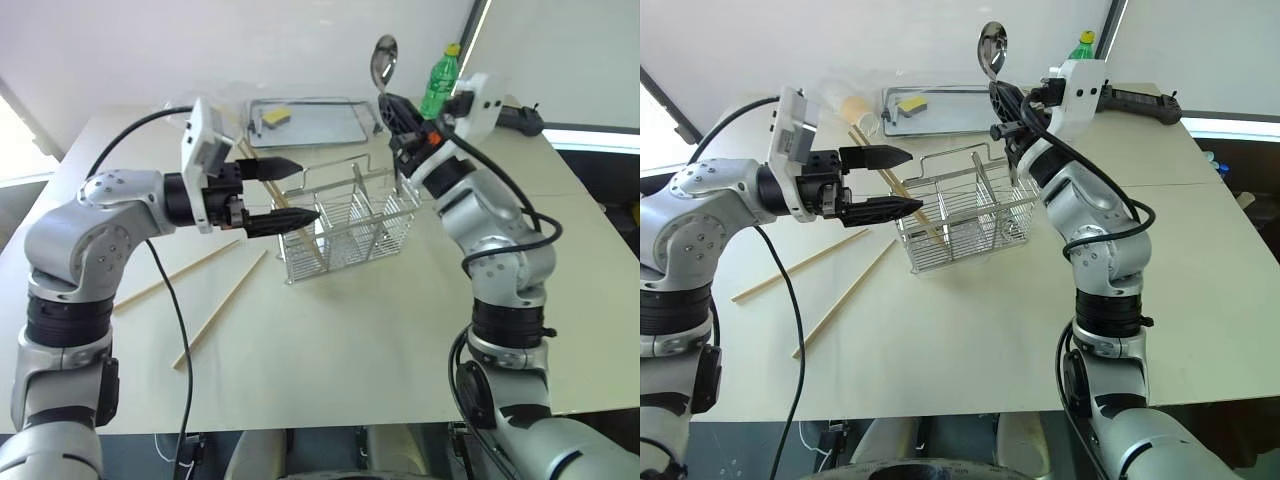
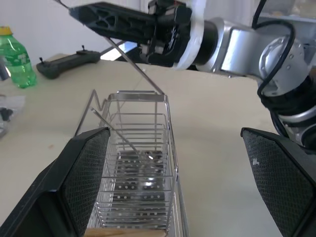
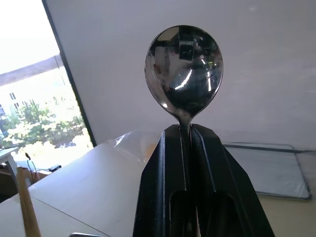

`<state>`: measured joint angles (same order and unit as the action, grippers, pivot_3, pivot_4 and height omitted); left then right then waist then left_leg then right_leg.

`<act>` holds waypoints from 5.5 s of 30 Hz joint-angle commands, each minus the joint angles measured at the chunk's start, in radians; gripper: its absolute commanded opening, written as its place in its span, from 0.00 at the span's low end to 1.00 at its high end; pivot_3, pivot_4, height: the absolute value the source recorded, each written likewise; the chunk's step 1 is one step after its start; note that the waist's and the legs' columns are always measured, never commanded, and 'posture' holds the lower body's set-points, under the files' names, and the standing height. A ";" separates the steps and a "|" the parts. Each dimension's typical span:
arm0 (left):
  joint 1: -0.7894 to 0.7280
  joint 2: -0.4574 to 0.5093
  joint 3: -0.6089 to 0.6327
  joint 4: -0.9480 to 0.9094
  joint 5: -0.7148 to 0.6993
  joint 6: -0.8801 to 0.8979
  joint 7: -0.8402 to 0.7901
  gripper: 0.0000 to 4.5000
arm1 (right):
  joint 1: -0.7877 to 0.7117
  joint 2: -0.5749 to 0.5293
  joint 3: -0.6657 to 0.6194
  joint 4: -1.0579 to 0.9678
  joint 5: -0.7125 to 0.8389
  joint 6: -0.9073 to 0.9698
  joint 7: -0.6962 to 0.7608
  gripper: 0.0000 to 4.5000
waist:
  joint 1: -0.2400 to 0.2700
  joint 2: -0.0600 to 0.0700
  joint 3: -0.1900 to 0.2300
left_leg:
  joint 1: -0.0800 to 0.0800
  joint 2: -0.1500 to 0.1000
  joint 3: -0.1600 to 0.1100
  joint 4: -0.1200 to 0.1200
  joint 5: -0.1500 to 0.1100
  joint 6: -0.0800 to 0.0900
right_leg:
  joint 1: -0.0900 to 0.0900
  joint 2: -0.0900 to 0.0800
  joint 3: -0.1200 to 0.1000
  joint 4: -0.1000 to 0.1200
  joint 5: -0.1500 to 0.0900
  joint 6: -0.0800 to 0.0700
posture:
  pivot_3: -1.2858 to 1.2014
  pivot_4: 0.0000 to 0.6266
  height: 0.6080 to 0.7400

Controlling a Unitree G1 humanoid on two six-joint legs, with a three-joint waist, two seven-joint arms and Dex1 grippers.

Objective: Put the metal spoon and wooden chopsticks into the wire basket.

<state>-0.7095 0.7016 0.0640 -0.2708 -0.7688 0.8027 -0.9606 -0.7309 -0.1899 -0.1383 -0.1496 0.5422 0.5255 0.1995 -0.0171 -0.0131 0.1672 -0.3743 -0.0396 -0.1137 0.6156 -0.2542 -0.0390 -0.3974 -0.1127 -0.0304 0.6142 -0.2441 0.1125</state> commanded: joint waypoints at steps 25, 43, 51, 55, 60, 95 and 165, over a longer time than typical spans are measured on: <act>-0.079 -0.005 0.002 0.047 0.003 -0.031 -0.023 1.00 | -0.024 -0.095 -0.099 -0.017 -0.017 -0.053 -0.006 0.98 | 0.000 0.000 0.000 | 0.000 0.000 0.000 0.000 0.001 -0.001 | 0.000 0.000 0.000 0.000 0.000 0.000 | 0.52 0.24 0.72; -0.116 0.296 0.034 0.242 0.137 -0.123 -0.232 1.00 | 0.444 -0.966 -0.386 -0.387 0.392 0.276 0.926 0.98 | 0.005 -0.005 0.003 | 0.000 0.002 0.004 0.001 -0.002 0.004 | 0.002 -0.001 0.000 -0.004 -0.005 0.002 | 0.52 0.24 0.72; -0.219 0.365 -0.173 0.613 0.422 -0.346 -0.446 1.00 | 0.558 -0.935 -0.388 -0.458 0.354 0.219 0.914 0.98 | 0.020 -0.005 0.003 | -0.001 0.001 0.004 0.003 -0.002 0.003 | 0.002 -0.003 0.000 -0.004 -0.005 -0.001 | 0.52 0.24 0.72; -0.327 0.280 -0.317 0.897 0.628 -0.547 -0.489 1.00 | 0.611 -0.938 -0.385 -0.486 0.321 0.185 0.924 0.98 | 0.034 -0.007 0.003 | -0.003 0.000 0.004 0.003 -0.002 0.003 | 0.001 -0.003 -0.001 -0.005 -0.004 -0.002 | 0.52 0.24 0.72; -0.459 0.106 -0.451 1.251 0.846 -0.750 -0.446 1.00 | 0.657 -0.919 -0.419 -0.543 0.341 0.192 0.874 0.98 | 0.032 -0.009 0.003 | -0.010 0.000 0.002 0.007 -0.002 0.003 | -0.002 -0.003 -0.002 -0.005 -0.002 0.002 | 0.52 0.24 0.72; -0.556 -0.144 -0.480 1.596 1.190 -0.853 -0.257 0.01 | 0.877 -0.879 -0.619 -0.723 0.585 0.262 0.631 1.00 | 0.031 -0.013 0.002 | -0.009 0.001 0.001 0.016 -0.003 0.004 | 0.003 -0.004 -0.006 -0.001 0.000 0.009 | 0.52 0.24 0.72; -0.347 -0.210 0.091 0.191 0.000 0.083 0.207 0.01 | 0.933 -0.830 -0.564 -0.728 0.554 0.211 0.563 1.00 | 0.032 -0.018 0.006 | -0.002 0.002 0.006 0.015 -0.001 0.000 | 0.010 -0.005 -0.003 -0.004 0.002 0.005 | 0.52 0.24 0.72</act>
<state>-1.0546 0.4887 0.1652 -0.0438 -0.7651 0.8903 -0.7465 0.2009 -1.0223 -0.6741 -0.8602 1.0844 0.7548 0.7567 0.0153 -0.0314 0.1735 -0.3764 -0.0378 -0.1075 0.6305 -0.2552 -0.0386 -0.3871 -0.1183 -0.0329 0.6106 -0.2427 0.1177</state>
